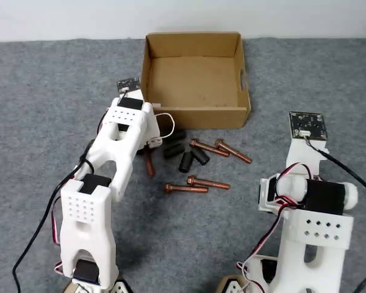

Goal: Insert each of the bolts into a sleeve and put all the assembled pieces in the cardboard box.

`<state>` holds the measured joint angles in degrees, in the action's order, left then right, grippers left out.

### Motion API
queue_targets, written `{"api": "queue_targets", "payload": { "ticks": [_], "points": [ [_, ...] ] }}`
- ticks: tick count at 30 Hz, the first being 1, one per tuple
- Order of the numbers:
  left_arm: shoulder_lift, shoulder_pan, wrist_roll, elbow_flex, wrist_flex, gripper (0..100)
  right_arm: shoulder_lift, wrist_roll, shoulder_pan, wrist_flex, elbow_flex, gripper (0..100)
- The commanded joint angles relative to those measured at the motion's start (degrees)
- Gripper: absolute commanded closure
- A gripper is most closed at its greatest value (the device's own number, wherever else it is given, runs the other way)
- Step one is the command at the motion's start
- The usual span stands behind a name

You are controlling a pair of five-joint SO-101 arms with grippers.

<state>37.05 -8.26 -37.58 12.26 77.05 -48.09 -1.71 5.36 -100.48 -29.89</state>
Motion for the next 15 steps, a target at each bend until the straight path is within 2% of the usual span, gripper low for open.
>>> {"api": "queue_targets", "payload": {
  "ticks": [1,8,15],
  "points": [
    [-7.12,0.44,-0.18,2.42,6.33,100,-1.45,0.53,0.48,-1.63,1.93,98.9],
    [-27.52,-3.78,3.78,2.33,13.71,100,-4.09,0.53,0.48,-2.15,9.41,98.9],
    [-46.68,-8.53,7.91,2.24,18.37,100,-19.21,0.26,0.48,-1.89,9.41,98.9]
  ]
}}
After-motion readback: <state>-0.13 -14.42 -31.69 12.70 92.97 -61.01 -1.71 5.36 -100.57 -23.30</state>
